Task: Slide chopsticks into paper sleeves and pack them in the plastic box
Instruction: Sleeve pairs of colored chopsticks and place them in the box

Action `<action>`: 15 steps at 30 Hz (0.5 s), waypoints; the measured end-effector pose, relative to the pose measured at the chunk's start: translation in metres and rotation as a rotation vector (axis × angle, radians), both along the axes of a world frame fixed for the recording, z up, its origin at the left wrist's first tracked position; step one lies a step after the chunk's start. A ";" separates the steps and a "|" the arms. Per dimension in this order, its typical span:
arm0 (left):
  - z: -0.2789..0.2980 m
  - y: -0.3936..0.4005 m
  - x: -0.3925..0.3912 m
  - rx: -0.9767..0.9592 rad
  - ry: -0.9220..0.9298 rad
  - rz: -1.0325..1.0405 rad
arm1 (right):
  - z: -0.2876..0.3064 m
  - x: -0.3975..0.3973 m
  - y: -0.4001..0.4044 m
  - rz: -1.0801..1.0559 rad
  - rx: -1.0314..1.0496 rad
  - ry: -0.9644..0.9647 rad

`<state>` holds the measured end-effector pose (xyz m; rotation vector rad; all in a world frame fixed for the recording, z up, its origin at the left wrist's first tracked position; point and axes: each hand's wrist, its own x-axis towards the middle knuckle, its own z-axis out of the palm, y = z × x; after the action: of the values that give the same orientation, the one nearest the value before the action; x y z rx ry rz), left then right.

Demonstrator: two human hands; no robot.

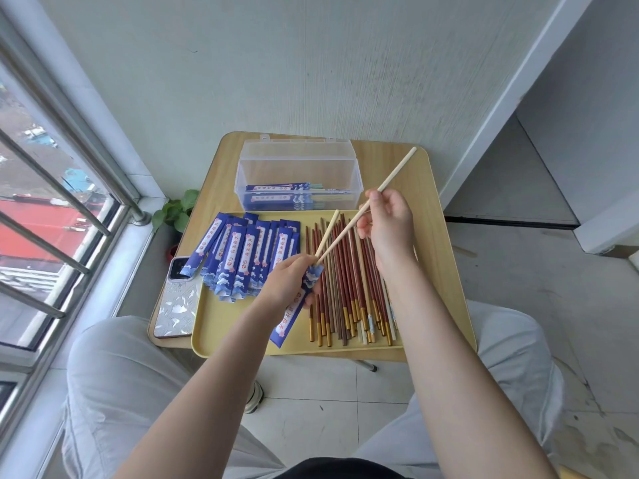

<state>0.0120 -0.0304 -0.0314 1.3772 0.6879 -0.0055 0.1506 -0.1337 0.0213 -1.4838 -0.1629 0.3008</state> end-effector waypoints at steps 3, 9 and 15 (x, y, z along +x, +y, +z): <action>0.002 -0.001 0.000 0.006 0.004 -0.022 | -0.001 0.000 0.001 -0.007 -0.019 -0.019; 0.003 0.000 -0.001 -0.018 -0.009 -0.003 | -0.002 0.006 0.000 -0.058 -0.027 -0.015; 0.004 -0.001 0.001 -0.005 0.003 0.004 | -0.006 0.001 0.001 -0.030 -0.068 -0.037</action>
<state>0.0135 -0.0314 -0.0279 1.3714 0.6923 -0.0058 0.1512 -0.1322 0.0149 -1.5583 -0.1614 0.2567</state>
